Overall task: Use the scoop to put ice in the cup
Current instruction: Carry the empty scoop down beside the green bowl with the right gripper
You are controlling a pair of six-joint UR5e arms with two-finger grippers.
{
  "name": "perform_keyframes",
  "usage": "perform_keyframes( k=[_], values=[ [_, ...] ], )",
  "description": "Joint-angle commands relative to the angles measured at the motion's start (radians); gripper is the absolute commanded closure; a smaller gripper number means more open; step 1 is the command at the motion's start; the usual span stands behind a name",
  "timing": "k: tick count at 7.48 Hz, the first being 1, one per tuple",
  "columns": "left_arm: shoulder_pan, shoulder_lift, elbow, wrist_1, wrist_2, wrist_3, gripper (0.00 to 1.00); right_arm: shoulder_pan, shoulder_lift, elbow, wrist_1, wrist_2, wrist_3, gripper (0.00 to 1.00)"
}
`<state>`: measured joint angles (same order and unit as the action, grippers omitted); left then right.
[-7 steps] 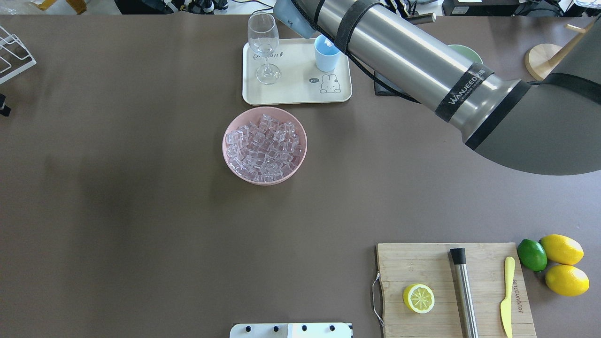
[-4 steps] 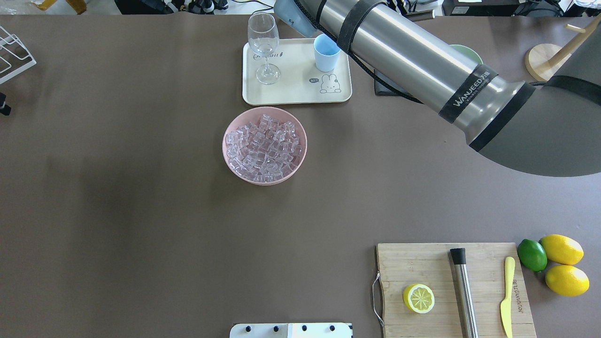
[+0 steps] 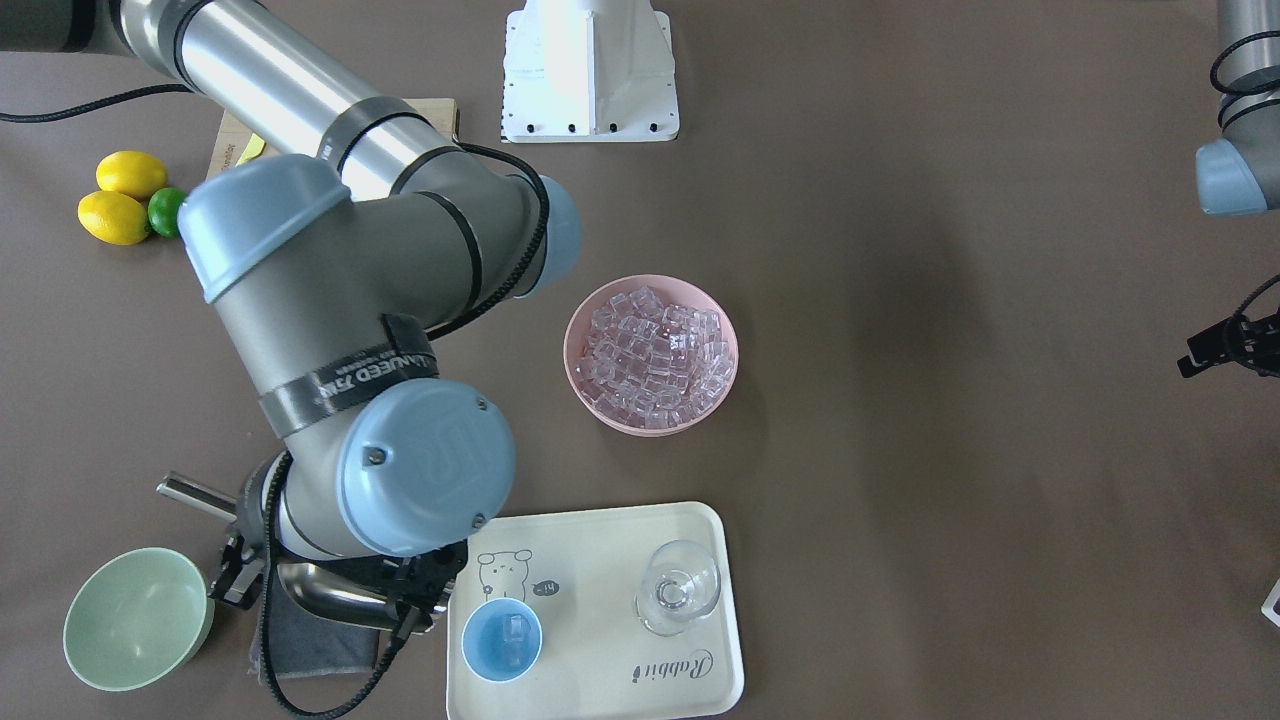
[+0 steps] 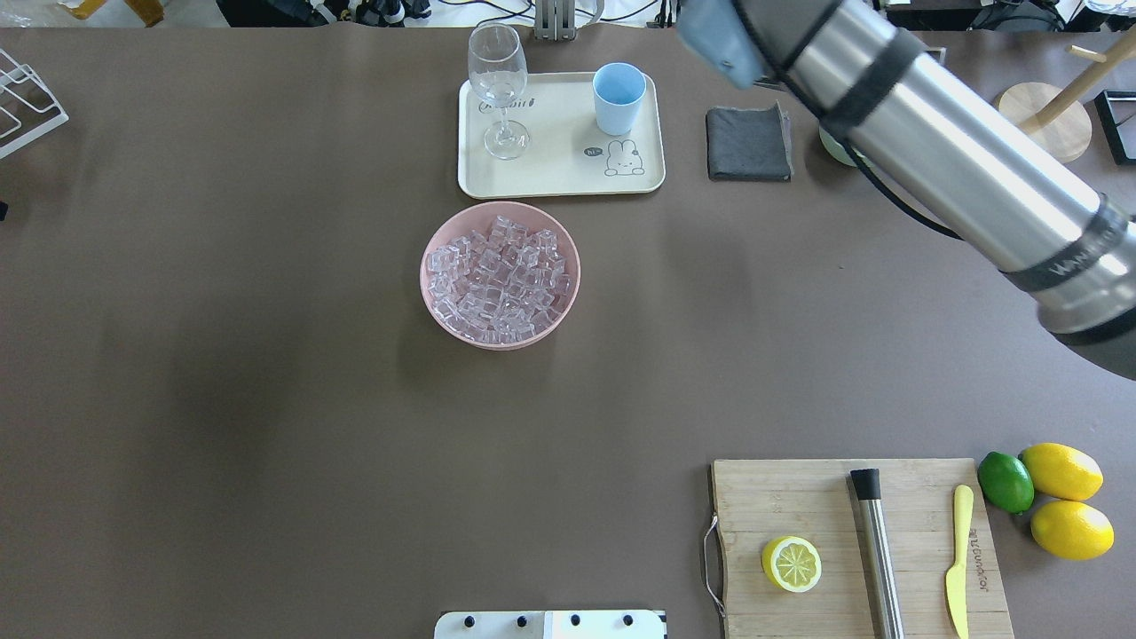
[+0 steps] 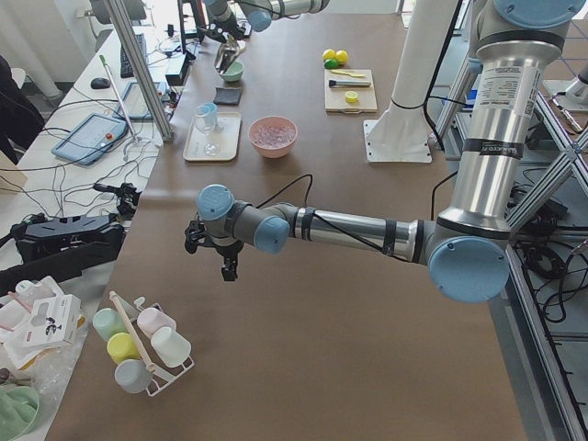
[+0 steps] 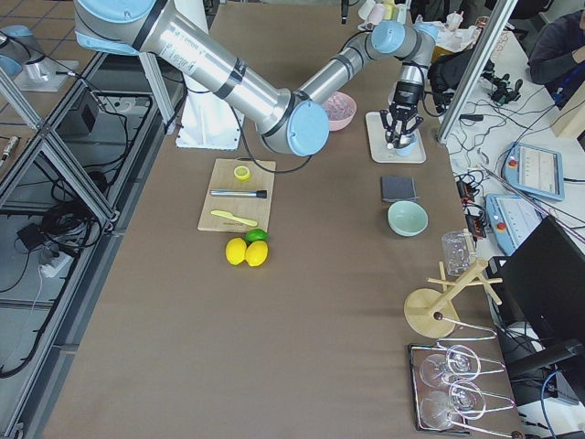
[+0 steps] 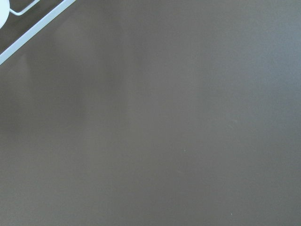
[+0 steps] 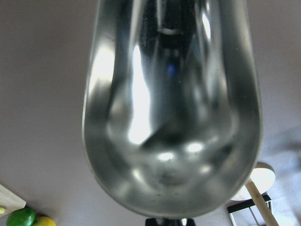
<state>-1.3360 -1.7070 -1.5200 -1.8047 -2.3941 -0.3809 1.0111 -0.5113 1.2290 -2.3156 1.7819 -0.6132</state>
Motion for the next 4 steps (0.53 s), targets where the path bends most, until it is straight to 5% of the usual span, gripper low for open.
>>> perform_keyframes(
  k=[1,4],
  values=[
    [-0.029,0.122,-0.147,0.001,-0.010,0.008,0.03,0.102,-0.401,0.498,-0.068,0.056,0.000,1.00],
    [-0.058,0.179,-0.149,-0.002,-0.001,0.014,0.03,0.304,-0.600,0.549,-0.068,0.155,-0.034,1.00]
  ],
)
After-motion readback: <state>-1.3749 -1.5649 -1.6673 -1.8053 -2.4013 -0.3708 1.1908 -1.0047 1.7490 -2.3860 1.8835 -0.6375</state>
